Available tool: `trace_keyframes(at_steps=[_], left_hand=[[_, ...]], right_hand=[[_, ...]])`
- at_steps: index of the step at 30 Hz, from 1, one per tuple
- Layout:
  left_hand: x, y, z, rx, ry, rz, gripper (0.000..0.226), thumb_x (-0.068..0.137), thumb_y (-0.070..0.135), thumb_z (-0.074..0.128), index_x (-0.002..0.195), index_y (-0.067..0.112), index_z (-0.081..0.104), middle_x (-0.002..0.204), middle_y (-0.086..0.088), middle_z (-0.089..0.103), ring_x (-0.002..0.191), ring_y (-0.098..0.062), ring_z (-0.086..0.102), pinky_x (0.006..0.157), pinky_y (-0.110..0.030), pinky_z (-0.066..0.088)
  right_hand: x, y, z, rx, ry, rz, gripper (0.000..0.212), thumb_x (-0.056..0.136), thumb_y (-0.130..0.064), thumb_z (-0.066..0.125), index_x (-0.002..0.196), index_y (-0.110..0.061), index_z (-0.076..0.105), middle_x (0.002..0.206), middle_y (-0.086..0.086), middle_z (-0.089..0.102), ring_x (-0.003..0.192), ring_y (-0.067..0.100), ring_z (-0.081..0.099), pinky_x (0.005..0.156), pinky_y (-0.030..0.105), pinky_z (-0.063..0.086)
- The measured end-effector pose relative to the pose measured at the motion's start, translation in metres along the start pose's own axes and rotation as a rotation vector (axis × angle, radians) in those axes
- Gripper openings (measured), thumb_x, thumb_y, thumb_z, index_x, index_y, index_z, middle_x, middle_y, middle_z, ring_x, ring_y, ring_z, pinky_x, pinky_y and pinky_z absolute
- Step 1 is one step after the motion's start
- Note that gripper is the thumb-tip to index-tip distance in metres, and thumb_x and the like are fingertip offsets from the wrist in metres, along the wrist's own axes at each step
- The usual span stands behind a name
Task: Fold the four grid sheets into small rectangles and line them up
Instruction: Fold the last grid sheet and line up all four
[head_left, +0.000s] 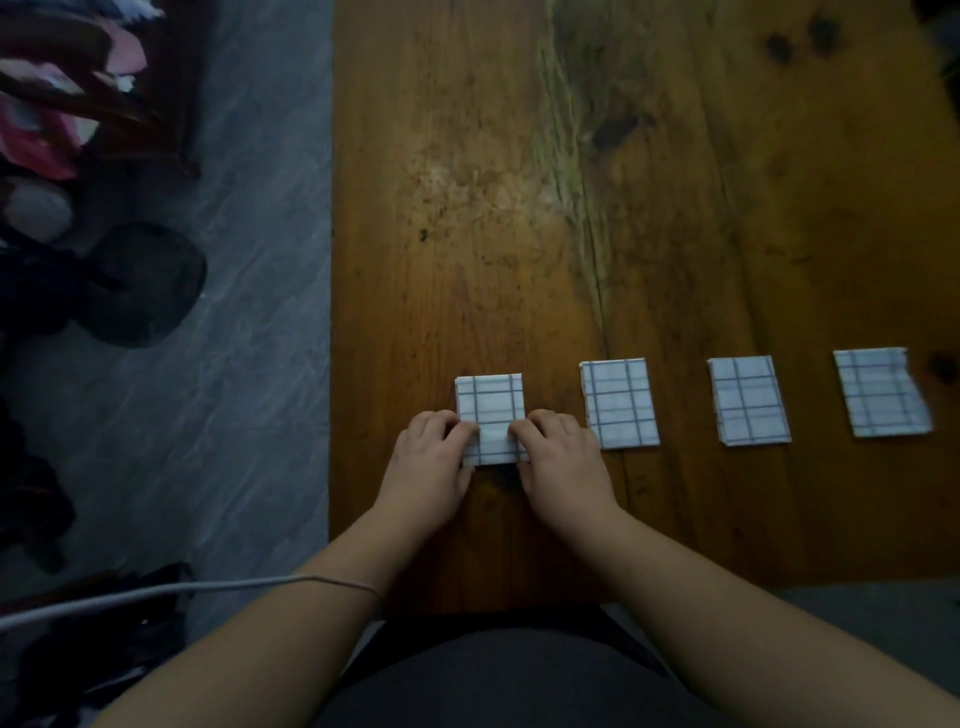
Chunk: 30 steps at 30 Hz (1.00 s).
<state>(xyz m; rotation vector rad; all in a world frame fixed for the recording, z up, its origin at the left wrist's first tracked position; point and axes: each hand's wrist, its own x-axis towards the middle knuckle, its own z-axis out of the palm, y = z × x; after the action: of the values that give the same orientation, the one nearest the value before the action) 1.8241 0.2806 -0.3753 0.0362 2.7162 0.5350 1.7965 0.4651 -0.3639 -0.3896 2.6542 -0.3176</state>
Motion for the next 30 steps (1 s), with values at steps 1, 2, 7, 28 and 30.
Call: trace_keyframes(at_steps=[1, 2, 7, 28, 30], left_hand=[[0.000, 0.000, -0.001, 0.003, 0.004, -0.004, 0.049, 0.094, 0.034, 0.061, 0.140, 0.031, 0.045, 0.145, 0.002, 0.041, 0.138, -0.019, 0.031, 0.117, -0.040, 0.030], [0.000, -0.001, -0.002, 0.008, 0.007, -0.009, 0.049, 0.094, 0.034, 0.061, 0.140, 0.031, 0.045, 0.145, 0.002, 0.041, 0.138, -0.019, 0.031, 0.116, -0.039, 0.029], [0.000, -0.004, -0.001, 0.004, -0.001, -0.029, 0.048, 0.094, 0.036, 0.061, 0.140, 0.033, 0.046, 0.146, 0.004, 0.041, 0.138, -0.018, 0.031, 0.115, -0.039, 0.030], [-0.003, 0.004, -0.004, 0.019, -0.007, -0.110, 0.054, 0.094, 0.035, 0.063, 0.143, 0.034, 0.041, 0.150, 0.005, 0.038, 0.141, -0.018, 0.030, 0.117, -0.039, 0.027], [-0.007, 0.007, -0.005, 0.008, -0.026, -0.122, 0.058, 0.094, 0.033, 0.063, 0.146, 0.034, 0.037, 0.154, 0.005, 0.034, 0.144, -0.018, 0.026, 0.119, -0.040, 0.025]], right_hand=[[0.002, 0.000, -0.001, 0.006, -0.001, -0.008, 0.039, 0.097, -0.033, 0.055, 0.135, -0.033, 0.046, 0.143, -0.003, 0.046, 0.132, 0.021, 0.040, 0.111, 0.042, 0.034], [0.003, 0.000, -0.001, 0.015, -0.007, -0.012, 0.039, 0.098, -0.033, 0.055, 0.136, -0.033, 0.046, 0.143, -0.003, 0.045, 0.133, 0.021, 0.039, 0.112, 0.042, 0.034], [0.003, 0.000, 0.003, 0.028, -0.002, -0.010, 0.038, 0.098, -0.035, 0.054, 0.135, -0.034, 0.045, 0.142, -0.004, 0.045, 0.132, 0.020, 0.039, 0.111, 0.041, 0.034], [0.000, 0.004, 0.002, 0.038, -0.008, -0.020, 0.043, 0.096, -0.035, 0.057, 0.137, -0.035, 0.045, 0.143, -0.005, 0.045, 0.132, 0.019, 0.039, 0.111, 0.041, 0.036], [-0.006, 0.003, -0.001, 0.058, -0.021, -0.016, 0.048, 0.096, -0.036, 0.058, 0.142, -0.034, 0.042, 0.147, -0.004, 0.043, 0.136, 0.019, 0.038, 0.115, 0.042, 0.034]])
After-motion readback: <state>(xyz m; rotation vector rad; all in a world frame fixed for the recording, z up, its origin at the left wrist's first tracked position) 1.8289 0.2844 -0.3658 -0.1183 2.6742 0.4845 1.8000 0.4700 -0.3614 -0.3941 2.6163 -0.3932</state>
